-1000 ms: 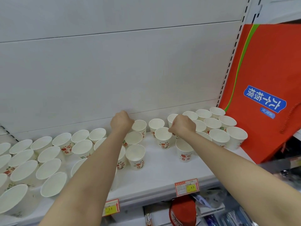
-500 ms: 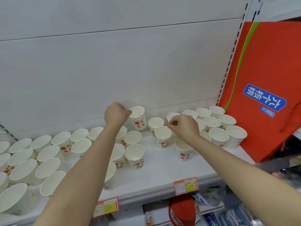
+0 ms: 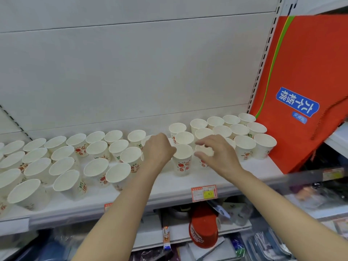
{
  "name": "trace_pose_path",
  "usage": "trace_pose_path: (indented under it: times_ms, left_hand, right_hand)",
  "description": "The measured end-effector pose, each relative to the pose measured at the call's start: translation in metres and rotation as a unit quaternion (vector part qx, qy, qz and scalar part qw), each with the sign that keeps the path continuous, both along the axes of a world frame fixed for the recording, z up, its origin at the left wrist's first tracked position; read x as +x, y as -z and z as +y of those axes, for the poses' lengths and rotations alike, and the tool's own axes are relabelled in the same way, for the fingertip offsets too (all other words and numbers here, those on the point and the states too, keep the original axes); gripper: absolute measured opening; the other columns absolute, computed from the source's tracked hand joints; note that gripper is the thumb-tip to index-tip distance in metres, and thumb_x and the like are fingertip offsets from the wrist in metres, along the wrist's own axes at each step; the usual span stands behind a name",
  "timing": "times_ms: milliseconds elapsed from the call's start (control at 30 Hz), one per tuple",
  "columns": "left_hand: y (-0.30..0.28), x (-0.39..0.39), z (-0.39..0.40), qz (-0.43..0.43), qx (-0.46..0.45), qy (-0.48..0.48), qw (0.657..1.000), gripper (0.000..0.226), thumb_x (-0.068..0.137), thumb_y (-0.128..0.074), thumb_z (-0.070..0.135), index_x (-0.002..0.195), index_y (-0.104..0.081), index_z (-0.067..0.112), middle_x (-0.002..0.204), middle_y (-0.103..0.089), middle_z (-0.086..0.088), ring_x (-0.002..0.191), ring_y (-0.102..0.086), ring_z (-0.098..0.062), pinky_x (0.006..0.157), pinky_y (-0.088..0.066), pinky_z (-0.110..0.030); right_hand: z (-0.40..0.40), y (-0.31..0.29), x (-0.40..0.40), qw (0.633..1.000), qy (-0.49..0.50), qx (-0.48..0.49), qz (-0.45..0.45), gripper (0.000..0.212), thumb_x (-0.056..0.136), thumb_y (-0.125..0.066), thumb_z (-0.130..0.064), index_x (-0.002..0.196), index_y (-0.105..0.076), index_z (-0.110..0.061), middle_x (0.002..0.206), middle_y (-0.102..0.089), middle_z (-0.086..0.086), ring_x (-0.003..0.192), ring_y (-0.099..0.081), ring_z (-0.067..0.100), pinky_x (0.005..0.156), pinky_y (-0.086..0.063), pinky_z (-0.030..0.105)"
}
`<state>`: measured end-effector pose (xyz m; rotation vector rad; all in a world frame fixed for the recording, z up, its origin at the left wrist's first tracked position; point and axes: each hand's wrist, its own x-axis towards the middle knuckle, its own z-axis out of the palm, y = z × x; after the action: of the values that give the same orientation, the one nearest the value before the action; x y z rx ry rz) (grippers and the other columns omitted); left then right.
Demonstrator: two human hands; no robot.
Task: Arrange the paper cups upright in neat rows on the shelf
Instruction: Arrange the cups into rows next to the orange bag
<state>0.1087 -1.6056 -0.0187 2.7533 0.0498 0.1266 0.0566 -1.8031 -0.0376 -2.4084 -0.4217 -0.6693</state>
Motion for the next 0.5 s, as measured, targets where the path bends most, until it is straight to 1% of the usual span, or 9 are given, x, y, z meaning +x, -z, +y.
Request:
trace_pose_path:
  times_ms: [67,133,167,200,267,300,367,433,500]
  left_hand:
    - [0.006,-0.008,-0.005,0.020,-0.020,0.001,1.000,0.013,0.070,-0.062,0.021,0.069,-0.071,0.012,0.063,-0.070,-0.002,0.067,-0.068,-0.022,0.061,-0.058,-0.032]
    - [0.008,-0.013,-0.006,0.031,-0.046,0.003,0.998,0.024,0.077,-0.060,0.025,0.062,-0.072,0.011,0.057,-0.069,-0.001,0.062,-0.067,-0.020,0.060,-0.058,-0.032]
    - [0.007,-0.013,-0.006,0.024,-0.056,0.001,0.998,0.029,0.081,-0.058,0.029,0.063,-0.072,0.010,0.057,-0.069,-0.001,0.062,-0.067,-0.020,0.061,-0.057,-0.031]
    - [0.006,-0.009,-0.006,0.007,-0.060,-0.004,0.998,0.032,0.084,-0.056,0.032,0.068,-0.072,0.010,0.062,-0.070,-0.002,0.066,-0.067,-0.022,0.062,-0.055,-0.031]
    - [0.002,0.006,-0.006,-0.028,-0.069,-0.002,0.997,0.029,0.089,-0.055,0.034,0.090,-0.073,0.011,0.085,-0.073,-0.007,0.086,-0.066,-0.028,0.068,-0.048,-0.031]
    - [-0.001,0.016,-0.008,-0.027,-0.076,0.010,0.997,0.031,0.092,-0.054,0.033,0.105,-0.071,0.011,0.101,-0.072,-0.010,0.099,-0.064,-0.030,0.074,-0.046,-0.032]
    - [-0.004,0.036,-0.016,0.024,-0.090,0.032,0.995,0.042,0.097,-0.049,0.032,0.129,-0.057,0.007,0.127,-0.063,-0.013,0.118,-0.055,-0.032,0.087,-0.043,-0.034]
    - [-0.003,0.053,-0.027,0.082,-0.094,0.037,0.992,0.043,0.099,-0.046,0.029,0.132,-0.050,0.003,0.130,-0.059,-0.015,0.119,-0.053,-0.033,0.088,-0.041,-0.033]
    - [-0.001,0.064,-0.034,0.116,-0.108,0.038,0.987,0.038,0.097,-0.046,0.025,0.126,-0.053,0.002,0.124,-0.061,-0.015,0.113,-0.058,-0.034,0.087,-0.046,-0.035]
  right_hand:
    - [0.005,0.013,-0.006,0.997,-0.047,-0.047,-0.043,0.032,0.077,-0.072,-0.041,0.103,-0.070,-0.022,0.101,-0.065,-0.008,0.093,-0.053,0.017,0.078,-0.044,0.029]
    - [0.011,0.023,-0.003,0.992,-0.069,-0.086,-0.059,0.035,0.076,-0.065,-0.047,0.099,-0.071,-0.021,0.099,-0.066,-0.008,0.094,-0.052,0.019,0.081,-0.042,0.031]
    - [0.013,0.025,0.000,0.991,-0.074,-0.098,-0.059,0.033,0.075,-0.065,-0.045,0.096,-0.072,-0.021,0.097,-0.066,-0.009,0.094,-0.051,0.019,0.081,-0.041,0.033]
    - [0.015,0.027,0.002,0.990,-0.077,-0.107,-0.058,0.028,0.073,-0.069,-0.041,0.093,-0.072,-0.022,0.095,-0.066,-0.010,0.093,-0.049,0.018,0.080,-0.040,0.034]
    - [0.017,0.031,0.006,0.986,-0.082,-0.128,-0.062,0.020,0.070,-0.074,-0.032,0.087,-0.072,-0.022,0.089,-0.066,-0.011,0.092,-0.045,0.017,0.078,-0.035,0.034]
    - [0.018,0.033,0.008,0.985,-0.083,-0.139,-0.065,0.016,0.070,-0.075,-0.029,0.084,-0.072,-0.022,0.086,-0.066,-0.011,0.091,-0.044,0.017,0.077,-0.033,0.034]
    - [0.020,0.036,0.010,0.982,-0.082,-0.156,-0.071,0.008,0.073,-0.072,-0.025,0.080,-0.072,-0.022,0.080,-0.066,-0.011,0.088,-0.047,0.019,0.075,-0.031,0.034]
    - [0.018,0.038,0.012,0.980,-0.073,-0.170,-0.075,0.005,0.077,-0.067,-0.022,0.078,-0.071,-0.022,0.074,-0.064,-0.010,0.083,-0.051,0.021,0.074,-0.031,0.034]
    - [0.014,0.038,0.015,0.978,-0.065,-0.182,-0.073,0.008,0.079,-0.063,-0.021,0.077,-0.070,-0.022,0.072,-0.063,-0.010,0.080,-0.052,0.022,0.074,-0.032,0.034]
